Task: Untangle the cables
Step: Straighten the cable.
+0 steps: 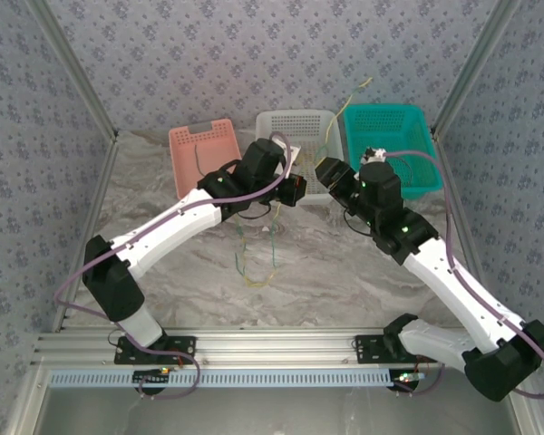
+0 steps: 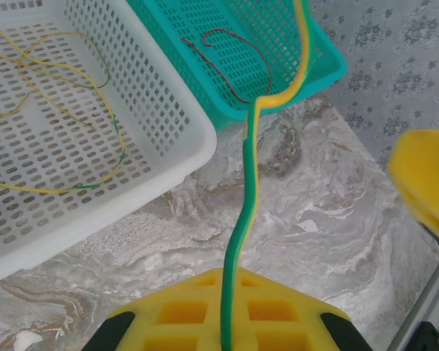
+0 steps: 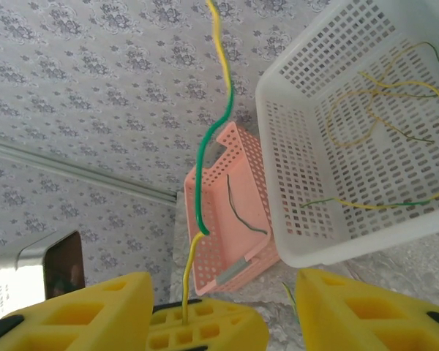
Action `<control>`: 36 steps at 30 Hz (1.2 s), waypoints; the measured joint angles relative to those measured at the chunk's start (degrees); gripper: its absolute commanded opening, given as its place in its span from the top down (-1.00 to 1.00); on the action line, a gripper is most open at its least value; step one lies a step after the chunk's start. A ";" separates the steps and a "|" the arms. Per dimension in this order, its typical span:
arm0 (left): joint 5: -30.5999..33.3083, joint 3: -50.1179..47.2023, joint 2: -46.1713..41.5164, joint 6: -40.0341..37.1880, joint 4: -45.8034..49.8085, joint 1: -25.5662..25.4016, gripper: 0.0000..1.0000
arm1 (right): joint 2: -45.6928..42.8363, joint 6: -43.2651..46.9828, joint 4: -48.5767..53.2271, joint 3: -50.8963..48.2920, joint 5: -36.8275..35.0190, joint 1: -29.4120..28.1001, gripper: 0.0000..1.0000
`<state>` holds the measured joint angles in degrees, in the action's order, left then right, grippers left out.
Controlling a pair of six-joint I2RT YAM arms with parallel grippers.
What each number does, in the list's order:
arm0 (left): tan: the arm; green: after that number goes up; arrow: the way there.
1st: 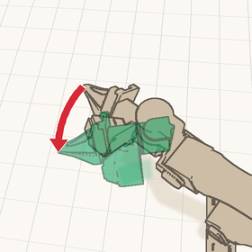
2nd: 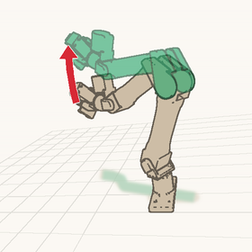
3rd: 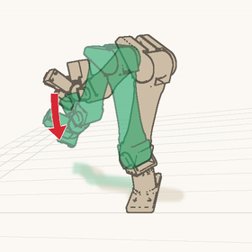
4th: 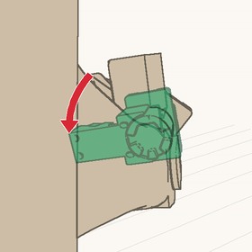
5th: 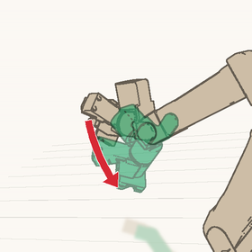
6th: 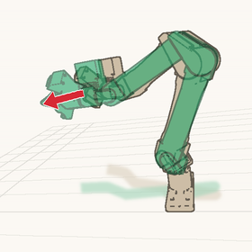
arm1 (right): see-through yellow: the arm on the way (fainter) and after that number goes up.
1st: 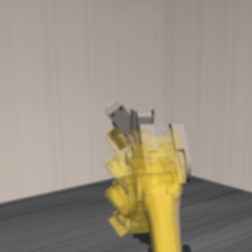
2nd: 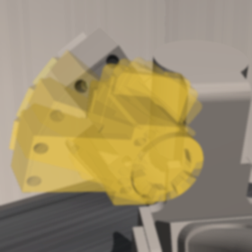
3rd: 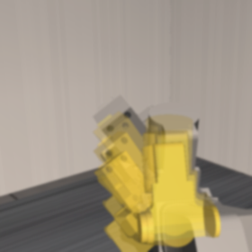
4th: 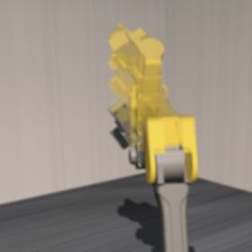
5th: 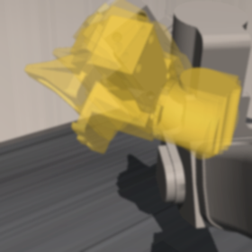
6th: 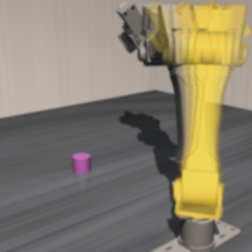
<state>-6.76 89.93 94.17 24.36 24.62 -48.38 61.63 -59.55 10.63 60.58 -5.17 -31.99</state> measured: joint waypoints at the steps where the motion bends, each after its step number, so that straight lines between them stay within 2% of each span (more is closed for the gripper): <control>1: -0.15 0.00 0.00 0.22 -0.26 0.00 1.00 | 0.87 -0.07 -0.87 0.04 0.04 0.04 -0.03; 4: -1.11 0.00 0.00 0.37 -0.63 -0.02 1.00 | 4.09 -0.42 -2.60 0.57 0.76 0.42 0.12; 8: -1.77 0.00 0.00 0.39 -0.79 0.00 1.00 | 8.20 -0.85 -4.76 1.11 2.58 1.18 0.45; 14: -2.01 0.00 0.02 0.37 -0.20 0.17 1.00 | 10.08 -0.90 -6.80 1.99 4.39 1.75 0.69; 17: -3.43 0.00 0.02 0.17 -0.04 -0.02 1.00 | 10.08 -0.87 -7.67 1.99 4.96 2.99 1.00; 21: -4.48 0.04 0.13 -0.37 0.48 0.09 1.00 | 10.10 0.94 -6.75 2.38 6.03 3.34 1.00; 24: -5.68 1.95 1.07 -1.49 2.78 0.55 1.00 | 11.21 5.27 -0.94 6.38 7.76 4.15 1.00; 29: -11.82 10.12 4.46 -5.57 8.66 3.15 1.00 | 12.24 17.97 10.93 15.69 10.38 6.75 1.00; 36: -20.90 21.75 11.72 -13.90 20.15 5.18 1.00 | 13.18 32.68 22.69 21.99 13.79 9.46 1.00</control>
<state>-27.66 111.68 105.89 10.46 44.77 -43.20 74.81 -26.87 33.32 82.56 8.62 -22.52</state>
